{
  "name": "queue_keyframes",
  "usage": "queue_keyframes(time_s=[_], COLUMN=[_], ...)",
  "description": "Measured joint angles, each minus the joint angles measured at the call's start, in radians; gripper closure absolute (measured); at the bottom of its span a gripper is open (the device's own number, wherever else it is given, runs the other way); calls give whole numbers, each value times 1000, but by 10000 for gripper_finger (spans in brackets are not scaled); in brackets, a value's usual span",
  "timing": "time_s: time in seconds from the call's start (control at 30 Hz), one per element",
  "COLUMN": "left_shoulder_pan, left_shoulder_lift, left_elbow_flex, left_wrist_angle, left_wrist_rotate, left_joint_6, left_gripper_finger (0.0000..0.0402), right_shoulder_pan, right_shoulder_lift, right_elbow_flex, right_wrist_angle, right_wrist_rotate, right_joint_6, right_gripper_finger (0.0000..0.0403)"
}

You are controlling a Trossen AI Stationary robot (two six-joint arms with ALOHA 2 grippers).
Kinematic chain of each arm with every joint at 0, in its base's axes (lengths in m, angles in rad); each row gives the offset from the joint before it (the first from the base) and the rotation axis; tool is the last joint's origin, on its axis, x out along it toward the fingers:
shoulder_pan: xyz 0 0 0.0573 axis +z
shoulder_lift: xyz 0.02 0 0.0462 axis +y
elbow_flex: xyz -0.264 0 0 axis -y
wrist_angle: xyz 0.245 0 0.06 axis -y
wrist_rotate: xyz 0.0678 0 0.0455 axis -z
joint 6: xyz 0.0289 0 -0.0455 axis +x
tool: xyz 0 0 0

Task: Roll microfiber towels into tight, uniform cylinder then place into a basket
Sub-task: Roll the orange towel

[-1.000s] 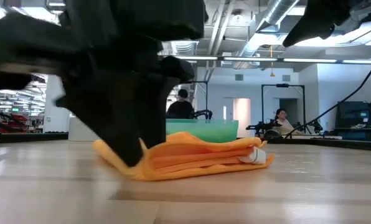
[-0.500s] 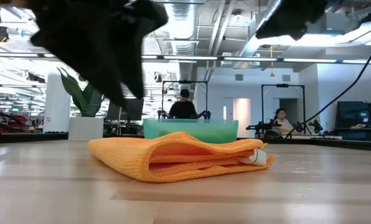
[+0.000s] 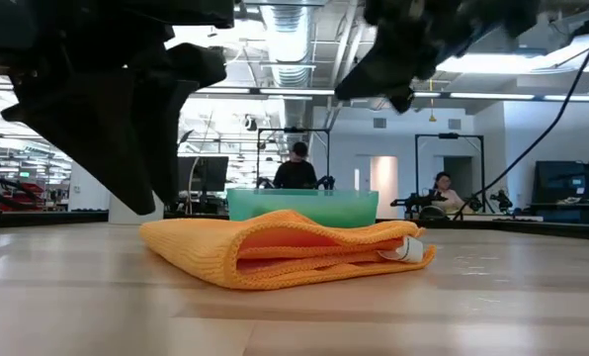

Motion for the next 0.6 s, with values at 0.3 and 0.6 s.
queue_keyframes(time_s=[0.3, 0.6], left_shoulder_pan=[-55, -64], left_shoulder_lift=[-1, -1], left_elbow_flex=[0, 0], left_wrist_angle=[-16, -29], left_wrist_rotate=[0, -13], left_joint_6=[-73, -112], left_gripper_finger=[325, 327], right_shoulder_pan=[-101, -102], right_shoulder_lift=[156, 350], right_elbow_flex=[0, 125], right_wrist_angle=[159, 173], right_wrist_rotate=[-178, -223], right_joint_6=[-13, -59], right_gripper_finger=[392, 391])
